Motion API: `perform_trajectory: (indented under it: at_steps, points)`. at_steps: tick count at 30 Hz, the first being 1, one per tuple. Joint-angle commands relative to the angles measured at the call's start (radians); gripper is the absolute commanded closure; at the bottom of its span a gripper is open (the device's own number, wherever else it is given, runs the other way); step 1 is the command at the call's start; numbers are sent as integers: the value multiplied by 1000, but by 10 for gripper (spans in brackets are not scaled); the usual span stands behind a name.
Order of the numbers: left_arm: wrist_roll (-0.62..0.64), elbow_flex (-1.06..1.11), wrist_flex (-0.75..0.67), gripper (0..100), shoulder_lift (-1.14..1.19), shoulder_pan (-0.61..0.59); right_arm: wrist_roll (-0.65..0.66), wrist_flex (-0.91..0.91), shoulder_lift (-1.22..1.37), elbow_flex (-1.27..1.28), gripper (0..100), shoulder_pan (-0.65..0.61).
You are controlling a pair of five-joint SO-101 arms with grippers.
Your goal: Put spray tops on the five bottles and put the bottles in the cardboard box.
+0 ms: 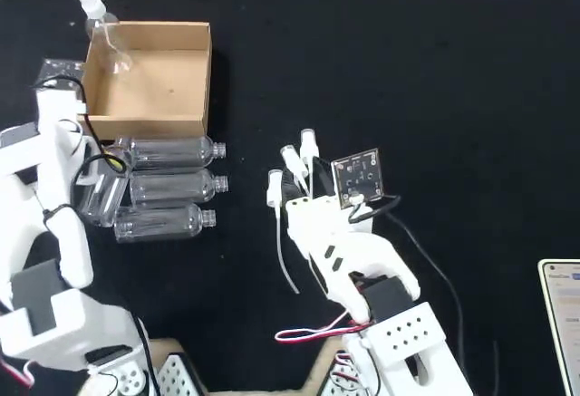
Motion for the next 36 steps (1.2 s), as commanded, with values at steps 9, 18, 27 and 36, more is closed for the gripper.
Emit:
perform_trajectory:
  at_steps: [9,18,27,36]
  points:
    - [-8,-62,-20,661,126,74,-2,-26,-18,-24,828,-5]
    - [-8,-53,-9,685,146,73,-2,-26,-18,-24,828,-5]
    - [-175,-84,190,884,112,38,-2,-29,-18,-16,828,-5]
    - [-339,-65,308,884,-81,-234,-2,-31,-18,-13,828,-8]
